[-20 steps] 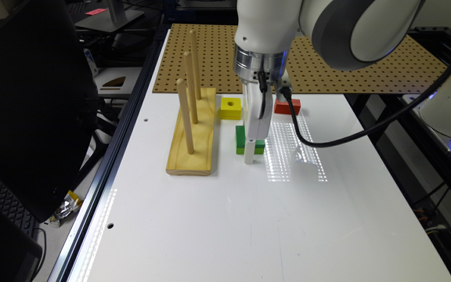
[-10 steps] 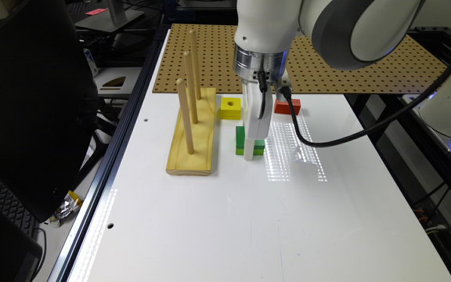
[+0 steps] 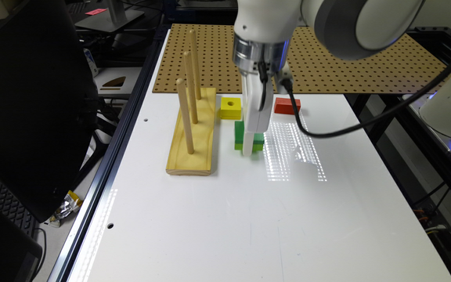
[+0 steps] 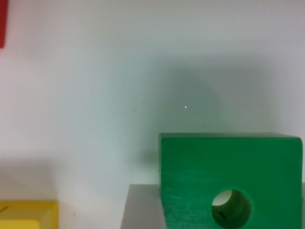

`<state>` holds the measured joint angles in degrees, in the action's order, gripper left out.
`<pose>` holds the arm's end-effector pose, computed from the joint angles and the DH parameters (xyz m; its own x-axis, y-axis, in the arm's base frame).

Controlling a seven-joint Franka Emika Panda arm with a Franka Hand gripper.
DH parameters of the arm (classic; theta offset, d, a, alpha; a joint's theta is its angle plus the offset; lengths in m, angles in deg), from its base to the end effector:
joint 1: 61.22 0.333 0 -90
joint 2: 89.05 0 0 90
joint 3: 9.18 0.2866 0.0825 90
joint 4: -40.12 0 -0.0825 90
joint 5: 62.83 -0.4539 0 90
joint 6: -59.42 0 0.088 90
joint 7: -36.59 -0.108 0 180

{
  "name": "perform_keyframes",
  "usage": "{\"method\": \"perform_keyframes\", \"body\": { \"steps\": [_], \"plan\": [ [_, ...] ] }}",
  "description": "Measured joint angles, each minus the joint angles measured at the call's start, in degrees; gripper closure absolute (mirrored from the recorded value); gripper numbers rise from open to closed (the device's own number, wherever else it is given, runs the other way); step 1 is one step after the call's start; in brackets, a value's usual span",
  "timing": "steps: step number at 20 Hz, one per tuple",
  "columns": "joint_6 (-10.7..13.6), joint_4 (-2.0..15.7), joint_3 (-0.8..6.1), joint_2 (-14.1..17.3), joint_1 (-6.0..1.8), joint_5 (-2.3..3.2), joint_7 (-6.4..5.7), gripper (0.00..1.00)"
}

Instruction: Pick up green block.

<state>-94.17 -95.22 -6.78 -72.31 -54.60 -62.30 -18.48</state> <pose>0.5309 0.0863 0.1158 0.6984 -0.7156 0.0089 -0.7152 -0.6984 -0.0263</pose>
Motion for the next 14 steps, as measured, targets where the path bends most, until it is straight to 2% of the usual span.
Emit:
{"method": "perform_keyframes", "body": {
  "steps": [2,8,14],
  "plan": [
    [1.17,-0.25,0.01,-1.27,0.00,0.00,0.00,1.00],
    [2.47,-0.34,0.04,-3.03,0.00,0.00,0.00,1.00],
    [9.44,-0.40,0.11,-9.86,0.01,0.00,0.00,1.00]
  ]
}}
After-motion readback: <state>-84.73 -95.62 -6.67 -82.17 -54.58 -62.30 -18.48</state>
